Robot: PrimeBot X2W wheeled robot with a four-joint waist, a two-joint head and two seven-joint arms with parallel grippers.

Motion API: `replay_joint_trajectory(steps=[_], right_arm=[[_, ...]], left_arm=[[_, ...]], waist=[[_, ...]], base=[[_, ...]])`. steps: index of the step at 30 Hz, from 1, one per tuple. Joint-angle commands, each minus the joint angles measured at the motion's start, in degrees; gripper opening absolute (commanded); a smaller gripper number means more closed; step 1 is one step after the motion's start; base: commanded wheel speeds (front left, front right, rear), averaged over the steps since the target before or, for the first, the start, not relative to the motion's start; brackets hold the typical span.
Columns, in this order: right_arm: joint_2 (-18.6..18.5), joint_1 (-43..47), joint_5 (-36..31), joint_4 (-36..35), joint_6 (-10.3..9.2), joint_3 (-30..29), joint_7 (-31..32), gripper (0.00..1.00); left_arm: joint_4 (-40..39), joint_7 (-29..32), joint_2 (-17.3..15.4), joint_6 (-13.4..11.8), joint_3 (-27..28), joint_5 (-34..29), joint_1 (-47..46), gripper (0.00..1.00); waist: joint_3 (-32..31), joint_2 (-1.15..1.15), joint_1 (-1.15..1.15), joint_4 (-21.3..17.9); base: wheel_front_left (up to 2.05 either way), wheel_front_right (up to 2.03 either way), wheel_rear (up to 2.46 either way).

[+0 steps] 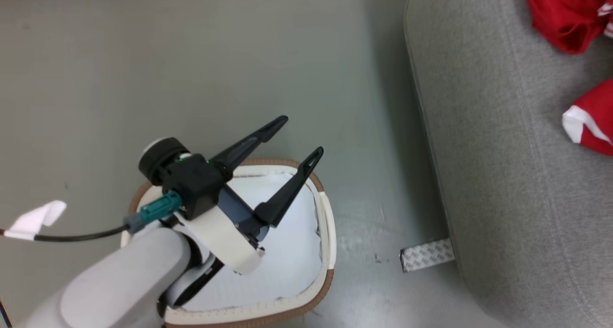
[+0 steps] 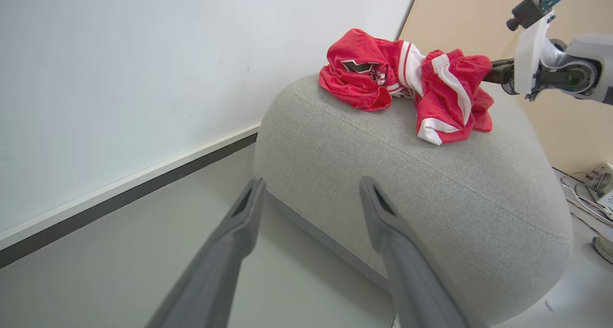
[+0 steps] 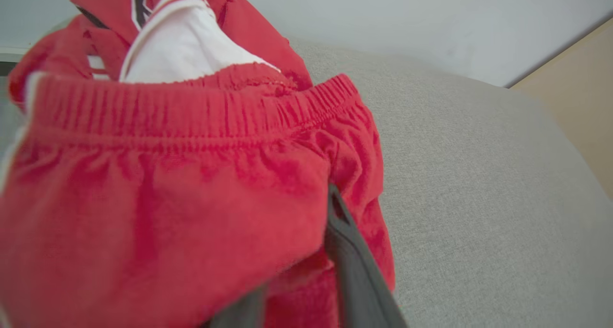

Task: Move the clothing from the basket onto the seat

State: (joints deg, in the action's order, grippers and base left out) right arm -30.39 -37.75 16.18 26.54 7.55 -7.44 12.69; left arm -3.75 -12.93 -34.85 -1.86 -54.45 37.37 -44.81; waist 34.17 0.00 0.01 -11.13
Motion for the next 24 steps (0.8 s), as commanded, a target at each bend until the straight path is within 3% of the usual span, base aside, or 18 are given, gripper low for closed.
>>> replay_joint_trajectory(steps=[1, 9, 15, 19, 24], right_arm=[[-0.67, 0.97, -0.29, -0.45, -0.13, 0.3, 0.59, 1.0], [-5.12, 5.83, 2.1, -4.97, -0.13, 5.79, 4.82, 1.0], [-7.96, 9.09, 5.1, -12.82, -0.13, 7.84, 4.26, 1.0], [-6.84, 10.27, 6.71, -17.6, -0.13, 8.38, 2.03, 1.0], [-2.21, 12.13, 7.17, -22.26, -0.13, 8.25, -1.94, 1.0]], left_arm=[[0.48, -0.55, 0.34, -0.01, -0.08, 0.68, 0.88, 1.0], [3.89, -1.84, 2.93, -1.25, 1.26, 2.65, 5.46, 1.0], [5.41, -2.15, 3.68, -3.25, 4.47, 4.57, 9.8, 1.0], [5.95, -2.23, 4.05, -4.74, 8.19, 5.26, 12.62, 1.0], [6.09, -2.21, 4.27, -6.26, 14.24, 5.16, 17.56, 1.0]], waist=[[-2.16, 0.0, -0.01, 0.17], [-13.22, 0.0, -0.01, 0.27], [-21.02, 0.0, -0.01, 1.22], [-25.24, 0.0, -0.01, 2.81], [-29.34, 0.0, -0.01, 4.74]], base=[[0.0, 0.0, 0.0], [0.0, 0.0, 0.0], [0.0, 0.0, 0.0], [0.0, 0.0, 0.0], [0.0, 0.0, 0.0]])
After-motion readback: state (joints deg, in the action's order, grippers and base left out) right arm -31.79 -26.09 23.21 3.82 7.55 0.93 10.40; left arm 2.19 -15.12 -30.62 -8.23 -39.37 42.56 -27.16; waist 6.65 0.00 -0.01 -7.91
